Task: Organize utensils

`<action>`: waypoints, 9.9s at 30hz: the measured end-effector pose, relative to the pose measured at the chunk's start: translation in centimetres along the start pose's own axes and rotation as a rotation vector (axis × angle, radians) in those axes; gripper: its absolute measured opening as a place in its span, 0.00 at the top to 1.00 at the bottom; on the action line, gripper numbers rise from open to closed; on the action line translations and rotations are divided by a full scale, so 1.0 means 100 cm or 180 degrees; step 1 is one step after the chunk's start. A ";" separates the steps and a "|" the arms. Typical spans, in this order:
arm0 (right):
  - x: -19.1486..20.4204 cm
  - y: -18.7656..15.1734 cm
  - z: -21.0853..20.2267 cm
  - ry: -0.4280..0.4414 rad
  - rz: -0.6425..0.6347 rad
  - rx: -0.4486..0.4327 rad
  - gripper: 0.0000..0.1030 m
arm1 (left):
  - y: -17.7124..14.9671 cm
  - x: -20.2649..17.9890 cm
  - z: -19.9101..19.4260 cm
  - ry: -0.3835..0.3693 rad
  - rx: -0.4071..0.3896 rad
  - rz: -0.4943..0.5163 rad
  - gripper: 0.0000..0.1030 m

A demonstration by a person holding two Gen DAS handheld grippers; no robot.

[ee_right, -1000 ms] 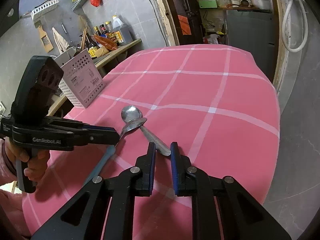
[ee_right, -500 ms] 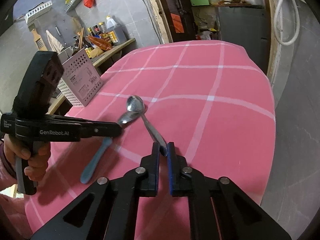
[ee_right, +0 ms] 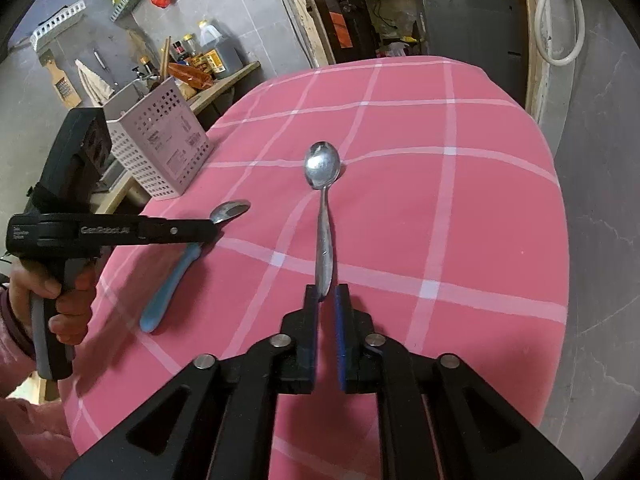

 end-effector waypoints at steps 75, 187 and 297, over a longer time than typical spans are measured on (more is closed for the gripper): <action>0.022 0.070 -0.006 -0.0113 0.0369 -0.0227 0.98 | 0.008 -0.020 -0.086 -0.0374 -0.0521 0.0078 0.96; 0.232 0.211 -0.091 -0.0180 -0.0151 -0.2548 0.98 | 0.146 0.024 -0.236 -0.0487 -0.2302 0.1221 0.95; 0.074 0.044 -0.235 -0.1192 0.0488 -0.1991 0.01 | -0.038 -0.049 -0.261 0.0633 -0.2109 0.1427 0.00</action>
Point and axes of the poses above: each gripper's, at about its wrist camera, not at the fingertips, and z roughly the way its jaws point, x to its left, y to its top, the point moved 9 cm from there along z, roughly the way its jaws point, and after that the axes turned 14 degrees about -y, right-handed, at the moved point
